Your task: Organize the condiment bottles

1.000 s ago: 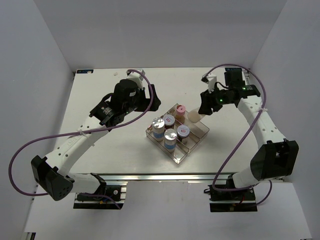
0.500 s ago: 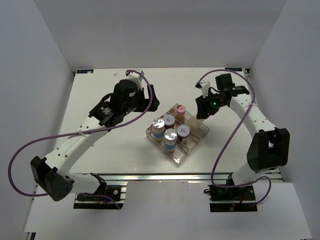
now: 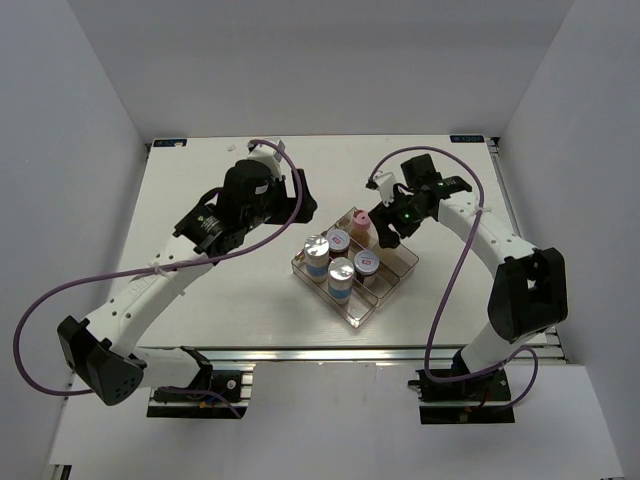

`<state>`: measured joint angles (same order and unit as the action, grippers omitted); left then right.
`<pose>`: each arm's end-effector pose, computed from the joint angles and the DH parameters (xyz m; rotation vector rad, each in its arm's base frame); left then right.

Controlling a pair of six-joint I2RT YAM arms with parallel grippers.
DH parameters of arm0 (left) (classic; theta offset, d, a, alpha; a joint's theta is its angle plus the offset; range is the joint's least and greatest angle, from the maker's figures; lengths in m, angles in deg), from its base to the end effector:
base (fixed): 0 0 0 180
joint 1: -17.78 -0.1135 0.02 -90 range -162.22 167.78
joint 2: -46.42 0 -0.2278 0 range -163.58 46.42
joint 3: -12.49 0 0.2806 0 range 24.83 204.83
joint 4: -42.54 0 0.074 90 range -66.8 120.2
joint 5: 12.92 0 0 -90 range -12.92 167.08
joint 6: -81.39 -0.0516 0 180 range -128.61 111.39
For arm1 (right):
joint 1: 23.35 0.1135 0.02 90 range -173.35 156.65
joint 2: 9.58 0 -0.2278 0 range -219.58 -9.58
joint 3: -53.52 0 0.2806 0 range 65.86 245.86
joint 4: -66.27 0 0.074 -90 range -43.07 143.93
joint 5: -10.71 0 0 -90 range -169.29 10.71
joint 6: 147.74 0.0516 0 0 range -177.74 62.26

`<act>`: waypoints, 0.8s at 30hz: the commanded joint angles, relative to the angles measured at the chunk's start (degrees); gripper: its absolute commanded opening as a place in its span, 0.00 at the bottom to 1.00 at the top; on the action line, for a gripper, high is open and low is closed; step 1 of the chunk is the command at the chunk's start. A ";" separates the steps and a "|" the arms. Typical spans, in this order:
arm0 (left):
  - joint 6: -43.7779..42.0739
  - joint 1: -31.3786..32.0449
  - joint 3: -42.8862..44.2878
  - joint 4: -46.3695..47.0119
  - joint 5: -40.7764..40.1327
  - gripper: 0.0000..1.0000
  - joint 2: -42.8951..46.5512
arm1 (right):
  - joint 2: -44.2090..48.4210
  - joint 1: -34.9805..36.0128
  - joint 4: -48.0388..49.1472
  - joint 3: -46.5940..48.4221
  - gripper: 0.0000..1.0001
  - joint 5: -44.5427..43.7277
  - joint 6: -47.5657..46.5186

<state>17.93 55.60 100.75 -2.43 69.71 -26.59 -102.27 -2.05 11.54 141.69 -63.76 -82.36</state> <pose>0.2670 -0.1989 0.3431 0.1301 2.1278 -0.5426 0.3431 0.1486 0.2126 -1.0952 2.3373 0.3310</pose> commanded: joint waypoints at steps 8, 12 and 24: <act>0.26 -0.38 0.63 -0.86 -1.24 0.97 3.32 | 0.04 0.76 -0.41 2.65 0.87 0.47 0.89; 0.35 -0.29 1.07 -1.48 -1.76 0.97 3.75 | 3.46 -0.02 -1.55 4.58 0.88 0.02 1.33; 1.23 -0.29 1.51 0.45 -0.18 0.98 3.05 | 11.65 -3.19 3.11 10.21 0.89 -9.46 19.17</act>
<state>18.85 55.60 100.75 -3.13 68.75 -24.32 -90.05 -5.48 14.14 149.96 -69.82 -67.78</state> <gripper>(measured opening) 0.979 0.894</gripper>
